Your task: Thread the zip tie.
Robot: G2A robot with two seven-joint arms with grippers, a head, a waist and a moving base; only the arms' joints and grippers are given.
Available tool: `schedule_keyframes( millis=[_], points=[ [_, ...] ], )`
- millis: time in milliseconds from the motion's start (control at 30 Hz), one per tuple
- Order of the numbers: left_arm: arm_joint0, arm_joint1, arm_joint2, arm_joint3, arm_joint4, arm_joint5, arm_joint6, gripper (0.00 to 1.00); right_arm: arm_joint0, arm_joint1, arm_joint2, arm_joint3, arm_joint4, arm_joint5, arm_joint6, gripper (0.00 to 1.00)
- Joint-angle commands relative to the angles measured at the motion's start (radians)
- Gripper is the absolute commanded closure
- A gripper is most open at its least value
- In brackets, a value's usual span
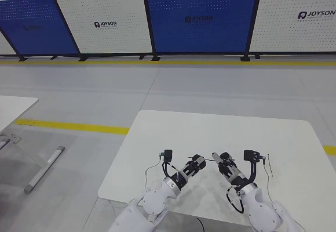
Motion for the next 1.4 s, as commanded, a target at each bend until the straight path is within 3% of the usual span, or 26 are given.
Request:
schedule_keyframes(
  millis=[0, 300, 400, 467, 1367],
  points=[
    [0.0, 0.0, 0.0, 0.0, 0.0, 0.0, 0.0, 1.0, -0.003, 0.0, 0.002, 0.0, -0.003, -0.002, 0.001, 0.63],
    [0.0, 0.0, 0.0, 0.0, 0.0, 0.0, 0.0, 1.0, -0.033, 0.002, 0.016, -0.007, -0.041, -0.009, 0.004, 0.61],
    [0.0, 0.0, 0.0, 0.0, 0.0, 0.0, 0.0, 1.0, -0.037, 0.001, 0.02, -0.011, -0.051, -0.006, 0.002, 0.72],
    [0.0, 0.0, 0.0, 0.0, 0.0, 0.0, 0.0, 1.0, -0.04, 0.001, 0.023, -0.014, -0.053, -0.006, -0.001, 1.0],
    [0.0, 0.0, 0.0, 0.0, 0.0, 0.0, 0.0, 1.0, 0.029, -0.019, -0.011, 0.038, -0.051, -0.022, 0.086, 1.0]
  ],
)
